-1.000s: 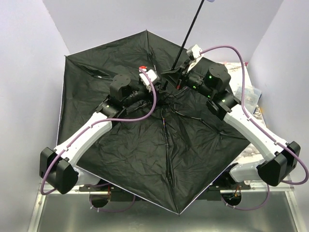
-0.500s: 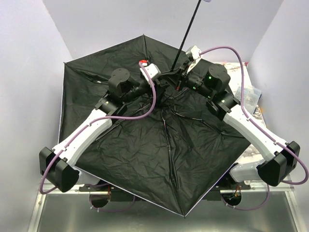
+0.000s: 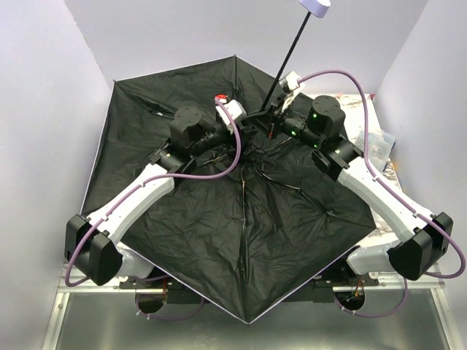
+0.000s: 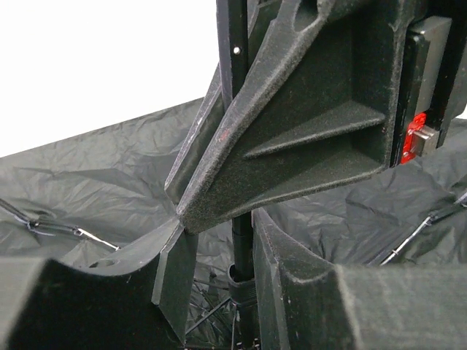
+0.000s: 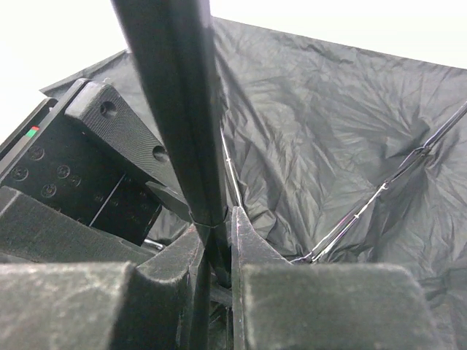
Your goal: Open the umbrella
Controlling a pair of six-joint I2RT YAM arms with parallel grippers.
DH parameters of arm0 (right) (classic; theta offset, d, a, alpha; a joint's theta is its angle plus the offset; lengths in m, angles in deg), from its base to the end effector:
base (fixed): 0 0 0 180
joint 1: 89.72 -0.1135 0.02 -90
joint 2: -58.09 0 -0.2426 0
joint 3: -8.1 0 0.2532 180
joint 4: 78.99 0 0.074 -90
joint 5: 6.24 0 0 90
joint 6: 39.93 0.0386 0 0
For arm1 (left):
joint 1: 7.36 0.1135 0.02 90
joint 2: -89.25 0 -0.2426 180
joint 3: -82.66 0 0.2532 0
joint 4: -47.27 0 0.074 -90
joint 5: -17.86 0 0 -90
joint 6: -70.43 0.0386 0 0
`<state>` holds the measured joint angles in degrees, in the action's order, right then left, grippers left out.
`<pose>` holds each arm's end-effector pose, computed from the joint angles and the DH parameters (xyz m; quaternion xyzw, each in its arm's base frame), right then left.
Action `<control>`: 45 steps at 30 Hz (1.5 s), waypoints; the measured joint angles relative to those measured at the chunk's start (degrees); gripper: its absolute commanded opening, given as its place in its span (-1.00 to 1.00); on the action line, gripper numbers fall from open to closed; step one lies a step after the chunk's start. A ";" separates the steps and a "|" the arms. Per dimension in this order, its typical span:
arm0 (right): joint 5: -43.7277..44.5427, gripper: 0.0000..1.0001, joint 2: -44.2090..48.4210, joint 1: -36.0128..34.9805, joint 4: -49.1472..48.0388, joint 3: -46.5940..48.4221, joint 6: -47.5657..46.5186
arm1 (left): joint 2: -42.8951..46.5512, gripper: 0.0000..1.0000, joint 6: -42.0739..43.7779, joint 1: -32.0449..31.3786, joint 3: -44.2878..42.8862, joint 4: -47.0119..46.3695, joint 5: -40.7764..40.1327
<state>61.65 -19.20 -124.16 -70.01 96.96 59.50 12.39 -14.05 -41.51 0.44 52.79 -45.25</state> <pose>0.2593 0.1954 0.4059 -0.2822 0.6320 0.3879 0.6086 0.2595 -0.1971 0.3731 0.3881 0.5921 -0.3293 0.6247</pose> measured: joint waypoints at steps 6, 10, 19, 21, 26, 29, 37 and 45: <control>0.90 -0.99 -0.44 0.00 1.51 0.00 -0.04 | -0.55 -0.26 1.33 0.17 0.98 -0.31 0.07; 1.31 -0.99 -0.66 -0.17 0.98 0.42 0.15 | -1.57 -0.05 2.86 0.31 1.05 2.54 0.31; 0.55 -0.99 -1.14 -1.36 1.86 0.55 -0.96 | 1.57 0.54 2.08 3.78 3.89 4.61 6.97; 0.15 -0.99 -1.03 -1.62 1.27 0.55 -2.45 | 5.60 0.55 1.62 4.94 4.83 7.54 10.47; -1.16 -0.99 -0.68 -0.90 1.29 0.52 -7.21 | 12.81 0.54 0.42 4.76 1.29 12.22 14.25; -3.43 -0.99 -0.68 -0.76 1.29 0.07 -9.92 | 13.90 0.52 -1.66 4.81 -4.44 12.52 12.37; -9.79 -0.99 -0.98 -0.76 2.93 -0.42 -13.99 | 8.00 0.56 -8.20 4.79 -18.51 7.56 8.33; -10.34 -0.99 -5.46 -0.76 17.05 6.69 -21.18 | 8.70 0.79 29.11 1.95 -24.44 16.79 3.91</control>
<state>51.31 -24.67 -124.92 -52.97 103.65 38.32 21.09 15.06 -39.57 -23.99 69.58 -41.33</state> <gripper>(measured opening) 0.129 0.835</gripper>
